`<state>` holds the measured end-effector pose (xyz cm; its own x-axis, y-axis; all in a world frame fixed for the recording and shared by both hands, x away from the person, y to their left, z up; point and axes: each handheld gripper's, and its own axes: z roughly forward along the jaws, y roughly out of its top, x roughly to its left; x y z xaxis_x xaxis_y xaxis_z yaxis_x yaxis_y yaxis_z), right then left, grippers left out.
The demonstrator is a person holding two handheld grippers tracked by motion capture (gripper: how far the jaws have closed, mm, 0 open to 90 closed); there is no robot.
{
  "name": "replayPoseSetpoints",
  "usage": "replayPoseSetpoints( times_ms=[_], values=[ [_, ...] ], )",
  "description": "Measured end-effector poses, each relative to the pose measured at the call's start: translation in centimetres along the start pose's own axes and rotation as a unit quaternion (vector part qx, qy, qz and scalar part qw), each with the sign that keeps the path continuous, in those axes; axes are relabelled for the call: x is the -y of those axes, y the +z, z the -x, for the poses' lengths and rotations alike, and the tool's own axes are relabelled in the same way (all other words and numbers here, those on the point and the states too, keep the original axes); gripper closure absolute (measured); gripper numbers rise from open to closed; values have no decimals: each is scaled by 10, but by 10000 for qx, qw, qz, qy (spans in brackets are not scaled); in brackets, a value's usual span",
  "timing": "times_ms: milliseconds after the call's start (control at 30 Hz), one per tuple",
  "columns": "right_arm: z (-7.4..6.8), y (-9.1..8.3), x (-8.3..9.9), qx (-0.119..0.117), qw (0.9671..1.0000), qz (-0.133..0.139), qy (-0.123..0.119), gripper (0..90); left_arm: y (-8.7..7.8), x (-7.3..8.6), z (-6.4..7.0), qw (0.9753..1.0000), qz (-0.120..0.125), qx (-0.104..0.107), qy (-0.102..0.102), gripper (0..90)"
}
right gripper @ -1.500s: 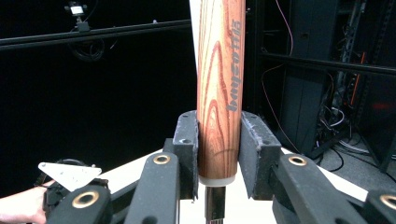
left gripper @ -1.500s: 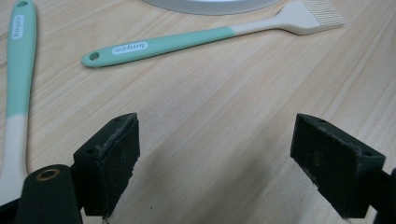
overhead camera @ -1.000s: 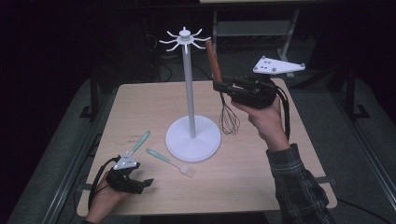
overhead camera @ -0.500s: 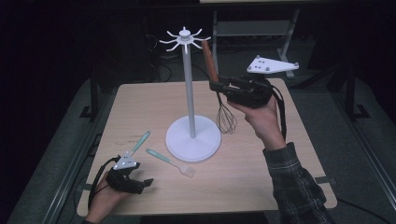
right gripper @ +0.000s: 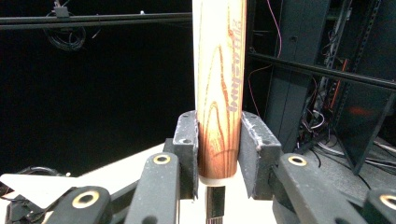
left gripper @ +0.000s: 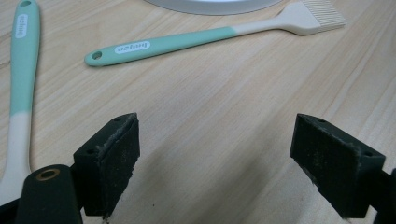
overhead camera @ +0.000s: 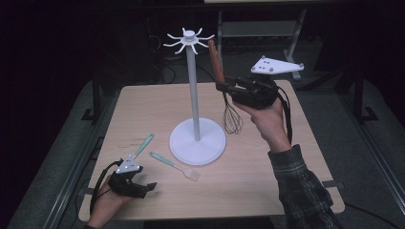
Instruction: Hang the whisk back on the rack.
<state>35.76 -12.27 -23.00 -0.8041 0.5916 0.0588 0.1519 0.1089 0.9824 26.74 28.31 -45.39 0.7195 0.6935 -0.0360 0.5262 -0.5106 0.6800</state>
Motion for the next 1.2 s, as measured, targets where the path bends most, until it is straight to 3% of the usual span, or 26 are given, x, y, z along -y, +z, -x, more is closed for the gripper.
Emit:
replayPoseSetpoints(
  times_ms=[433,800,1200],
  values=[
    [-1,13,-1,87,9999,-70,-36,699,0,0,0,10000,-3,9,3,152],
    [-7,25,-4,347,9989,-204,-253,691,0,0,0,10000,17,19,9,152],
    [-7,27,-3,214,9993,-155,-253,583,0,0,0,10000,17,28,-4,152]
  ],
)
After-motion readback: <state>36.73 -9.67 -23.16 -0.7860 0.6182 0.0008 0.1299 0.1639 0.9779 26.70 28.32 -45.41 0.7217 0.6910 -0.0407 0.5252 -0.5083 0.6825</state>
